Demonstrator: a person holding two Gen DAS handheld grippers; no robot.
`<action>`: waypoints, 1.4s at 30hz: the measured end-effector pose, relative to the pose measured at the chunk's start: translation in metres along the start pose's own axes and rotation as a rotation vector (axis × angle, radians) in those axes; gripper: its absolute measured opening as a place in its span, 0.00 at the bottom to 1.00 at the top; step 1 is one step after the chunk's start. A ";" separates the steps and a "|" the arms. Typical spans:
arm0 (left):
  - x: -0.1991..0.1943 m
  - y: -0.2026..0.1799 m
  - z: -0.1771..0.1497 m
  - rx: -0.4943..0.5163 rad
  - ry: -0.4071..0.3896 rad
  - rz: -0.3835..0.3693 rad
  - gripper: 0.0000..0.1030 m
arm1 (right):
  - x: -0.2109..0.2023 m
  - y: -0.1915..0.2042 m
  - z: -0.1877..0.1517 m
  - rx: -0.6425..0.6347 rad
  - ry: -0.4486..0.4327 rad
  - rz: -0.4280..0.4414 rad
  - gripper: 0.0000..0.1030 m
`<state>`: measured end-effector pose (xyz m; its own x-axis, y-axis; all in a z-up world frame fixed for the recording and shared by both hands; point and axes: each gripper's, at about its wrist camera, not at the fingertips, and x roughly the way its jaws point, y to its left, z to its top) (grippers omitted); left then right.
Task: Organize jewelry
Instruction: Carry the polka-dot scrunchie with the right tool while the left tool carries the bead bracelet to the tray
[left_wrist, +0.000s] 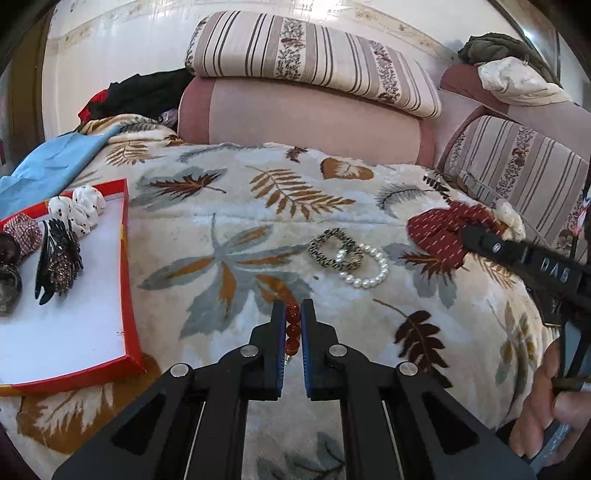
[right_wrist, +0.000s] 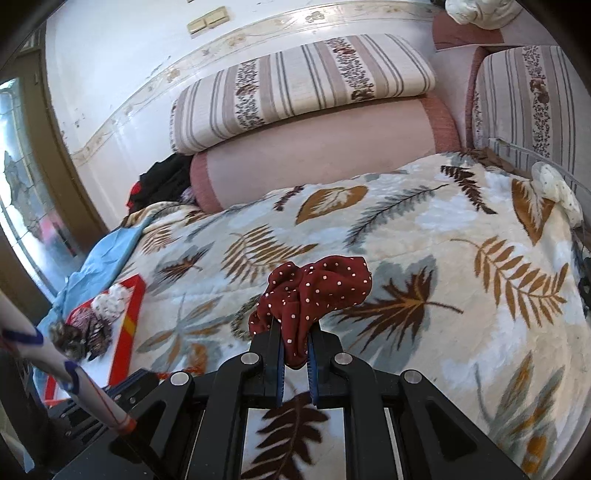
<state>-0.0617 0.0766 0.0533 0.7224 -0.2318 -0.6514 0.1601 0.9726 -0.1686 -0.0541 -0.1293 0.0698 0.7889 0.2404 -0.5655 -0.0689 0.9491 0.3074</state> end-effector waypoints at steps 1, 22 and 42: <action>-0.004 -0.002 0.001 0.003 -0.006 0.000 0.07 | -0.002 0.003 -0.003 -0.005 0.004 0.009 0.10; -0.060 -0.003 0.026 -0.015 -0.063 0.010 0.07 | -0.028 0.035 -0.031 -0.105 0.006 0.058 0.10; -0.063 -0.005 0.022 -0.006 -0.056 0.022 0.07 | -0.026 0.036 -0.032 -0.109 0.011 0.057 0.10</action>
<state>-0.0934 0.0870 0.1113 0.7625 -0.2084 -0.6125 0.1393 0.9774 -0.1592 -0.0967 -0.0953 0.0710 0.7754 0.2958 -0.5578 -0.1793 0.9503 0.2546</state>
